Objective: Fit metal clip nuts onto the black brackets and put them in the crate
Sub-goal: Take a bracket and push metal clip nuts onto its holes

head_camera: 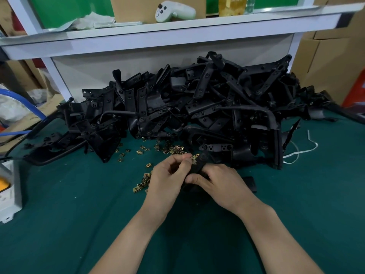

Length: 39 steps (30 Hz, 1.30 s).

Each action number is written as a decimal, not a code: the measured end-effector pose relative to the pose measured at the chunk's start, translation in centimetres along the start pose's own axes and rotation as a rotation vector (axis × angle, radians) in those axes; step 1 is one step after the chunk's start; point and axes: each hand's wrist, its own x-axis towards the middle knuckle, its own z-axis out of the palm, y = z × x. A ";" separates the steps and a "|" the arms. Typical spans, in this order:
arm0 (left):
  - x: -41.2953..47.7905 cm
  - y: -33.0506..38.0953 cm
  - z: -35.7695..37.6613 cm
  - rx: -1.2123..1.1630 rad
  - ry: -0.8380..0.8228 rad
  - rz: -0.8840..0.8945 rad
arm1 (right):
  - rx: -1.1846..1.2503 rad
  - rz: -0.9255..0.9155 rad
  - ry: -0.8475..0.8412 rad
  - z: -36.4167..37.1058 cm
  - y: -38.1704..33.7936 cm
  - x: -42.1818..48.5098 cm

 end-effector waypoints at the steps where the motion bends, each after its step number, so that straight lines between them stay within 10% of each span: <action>1: -0.1 0.0 0.1 0.014 -0.004 0.009 | 0.003 0.002 -0.005 0.0 0.0 0.0; 31: -0.6 -0.6 -1.3 0.509 0.017 0.176 | -0.013 -0.027 -0.012 0.2 0.3 0.0; 39: -0.4 -2.6 -6.4 1.261 0.041 0.046 | -0.113 0.034 0.045 1.0 0.1 0.9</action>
